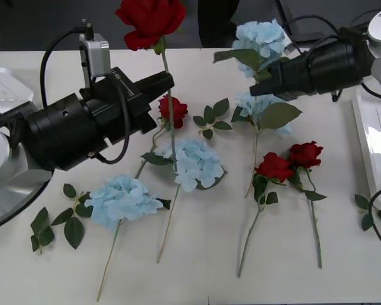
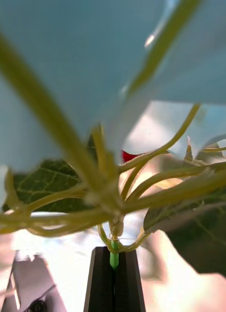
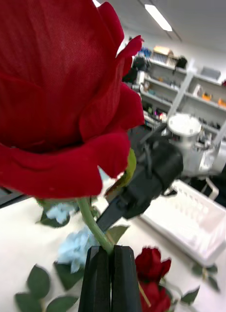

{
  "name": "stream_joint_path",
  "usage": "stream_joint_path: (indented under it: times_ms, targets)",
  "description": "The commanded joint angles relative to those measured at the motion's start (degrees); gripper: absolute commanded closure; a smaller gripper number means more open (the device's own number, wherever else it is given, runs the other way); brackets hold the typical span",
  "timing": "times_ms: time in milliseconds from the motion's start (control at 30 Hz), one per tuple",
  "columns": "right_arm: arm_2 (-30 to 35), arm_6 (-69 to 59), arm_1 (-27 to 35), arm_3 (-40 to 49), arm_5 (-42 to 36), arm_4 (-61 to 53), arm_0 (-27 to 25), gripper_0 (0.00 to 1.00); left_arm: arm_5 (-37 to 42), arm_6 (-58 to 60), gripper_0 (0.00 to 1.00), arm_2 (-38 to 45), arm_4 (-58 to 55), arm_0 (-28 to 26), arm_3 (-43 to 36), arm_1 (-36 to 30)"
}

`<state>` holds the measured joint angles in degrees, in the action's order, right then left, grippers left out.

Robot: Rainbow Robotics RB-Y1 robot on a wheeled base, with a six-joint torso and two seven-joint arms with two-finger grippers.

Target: Place the red flowers into the right box and the blue flowers into the left box. If a person shows an open palm, hand one flower to the person first, then continue sorting.

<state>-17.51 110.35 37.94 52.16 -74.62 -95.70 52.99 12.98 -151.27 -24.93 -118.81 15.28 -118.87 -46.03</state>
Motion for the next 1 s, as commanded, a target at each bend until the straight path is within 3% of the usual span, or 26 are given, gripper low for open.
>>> stream_joint_path:
  times_ms: [33,400,700,800,833,867,900,1000]
  targets:
    - [1.25,-4.17,3.63,-3.82,2.99,7.11,2.82,1.0,-4.37,-0.34,1.0,-3.81,-0.02,3.97,-2.59,5.33]
    - [0.55,-10.24,-0.68,-14.19,12.75,25.13,2.82,1.0,-20.54,-0.51,1.0,-13.48,-0.81,11.0,1.71,16.85]
    - [-10.7,-10.94,-2.17,-17.0,20.22,26.71,2.73,1.0,-27.13,0.54,1.0,-16.38,-2.3,13.02,5.14,22.91]
    - [-11.32,-10.94,-2.17,-17.18,20.22,26.36,2.73,0.98,-27.66,0.45,1.0,-16.47,-2.21,13.28,6.46,24.4]
    - [-11.32,-10.77,-2.08,-17.18,20.22,26.36,2.73,0.77,-28.01,0.37,1.0,-16.38,-2.13,13.28,6.81,24.76]
    - [-11.32,-10.77,-2.08,-17.18,20.22,26.36,2.73,0.65,-28.01,0.45,1.0,-16.38,-2.21,13.28,6.99,24.93]
    - [-10.88,-10.77,-1.99,-17.18,20.13,26.36,2.73,0.45,-28.27,0.45,1.0,-16.29,-2.21,13.28,7.16,25.2]
    - [-9.12,-10.33,-1.73,-17.18,18.72,26.36,2.82,0.19,-28.54,0.37,1.0,-16.2,-1.25,13.28,7.6,25.28]
